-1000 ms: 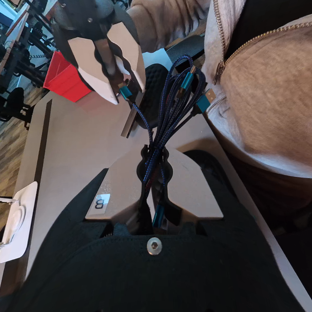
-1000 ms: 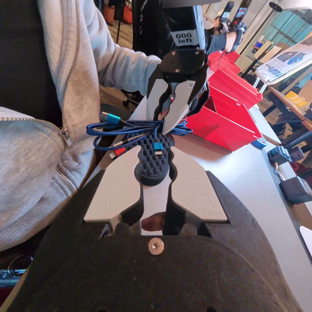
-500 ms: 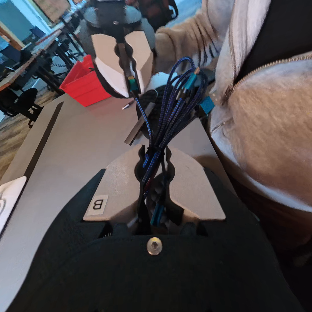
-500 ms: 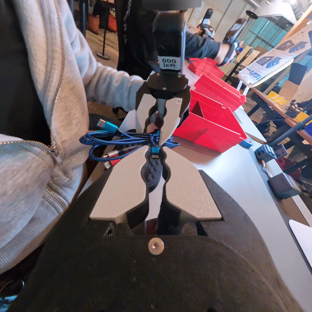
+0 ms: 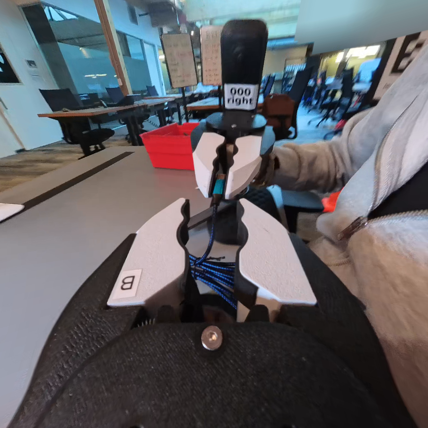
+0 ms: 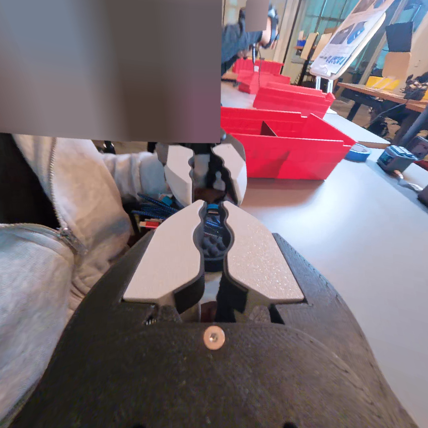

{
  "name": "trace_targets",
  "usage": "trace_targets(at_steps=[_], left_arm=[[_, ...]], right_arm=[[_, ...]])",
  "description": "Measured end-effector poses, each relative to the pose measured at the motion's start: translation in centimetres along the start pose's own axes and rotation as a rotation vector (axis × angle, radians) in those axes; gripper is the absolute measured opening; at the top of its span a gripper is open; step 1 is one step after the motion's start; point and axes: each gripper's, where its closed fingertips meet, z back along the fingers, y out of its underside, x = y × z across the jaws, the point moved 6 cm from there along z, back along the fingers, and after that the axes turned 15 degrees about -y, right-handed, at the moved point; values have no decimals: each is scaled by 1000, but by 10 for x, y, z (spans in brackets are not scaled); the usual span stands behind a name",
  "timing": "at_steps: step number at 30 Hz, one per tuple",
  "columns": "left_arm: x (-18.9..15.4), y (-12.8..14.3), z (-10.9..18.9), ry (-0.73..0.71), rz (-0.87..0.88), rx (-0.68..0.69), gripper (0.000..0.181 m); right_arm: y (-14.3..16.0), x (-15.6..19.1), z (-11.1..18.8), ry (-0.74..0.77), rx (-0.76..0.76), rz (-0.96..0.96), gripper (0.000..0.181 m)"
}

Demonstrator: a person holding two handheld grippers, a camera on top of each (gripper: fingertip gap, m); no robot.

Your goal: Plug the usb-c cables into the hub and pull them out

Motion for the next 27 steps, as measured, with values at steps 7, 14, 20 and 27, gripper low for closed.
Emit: trace_targets(at_steps=[7, 14, 20, 27], left_arm=[[-12, 8, -10, 77, 89, -47, 5], [-18, 17, -15, 97, 30, 61, 4], [-27, 29, -26, 117, -59, 204, 3], [-29, 31, -27, 103, -92, 227, 4]], right_arm=[[5, 7, 5, -55, -113, -79, 10], [14, 14, 22, -15, 39, -121, 25], [1, 27, 23, 35, 346, 26, 26], [4, 28, 9, 37, 508, 3, 20]])
